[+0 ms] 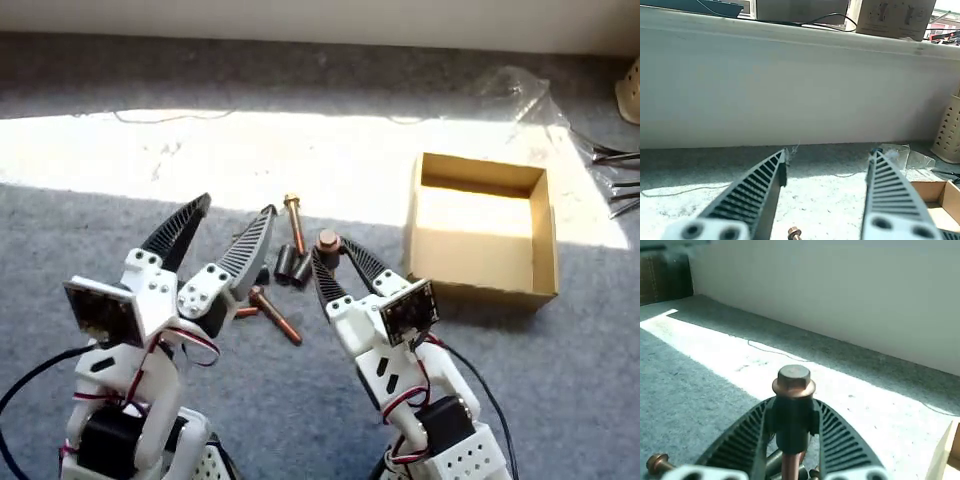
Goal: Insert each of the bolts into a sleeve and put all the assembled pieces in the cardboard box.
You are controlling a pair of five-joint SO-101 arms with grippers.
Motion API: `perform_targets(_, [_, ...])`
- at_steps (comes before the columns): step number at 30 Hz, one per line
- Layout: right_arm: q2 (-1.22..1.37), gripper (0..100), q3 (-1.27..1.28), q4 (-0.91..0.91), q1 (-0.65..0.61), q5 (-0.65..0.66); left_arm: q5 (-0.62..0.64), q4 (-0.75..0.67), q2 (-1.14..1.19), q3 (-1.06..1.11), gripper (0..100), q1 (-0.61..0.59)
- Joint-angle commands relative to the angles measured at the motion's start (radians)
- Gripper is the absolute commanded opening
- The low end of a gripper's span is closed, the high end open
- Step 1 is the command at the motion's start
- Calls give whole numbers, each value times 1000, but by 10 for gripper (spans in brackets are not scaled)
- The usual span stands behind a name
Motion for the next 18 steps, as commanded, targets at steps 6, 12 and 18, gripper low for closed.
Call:
perform_targets(6, [-15, 5, 74, 70, 33, 126, 3, 23, -39, 45, 72, -119])
perform_targets(12, [-7, 5, -2, 124, 177, 124, 2, 29, -39, 47, 11, -272])
perform_targets(18, [-4, 5, -194, 298, 338, 127, 3, 130, -39, 47, 10, -355])
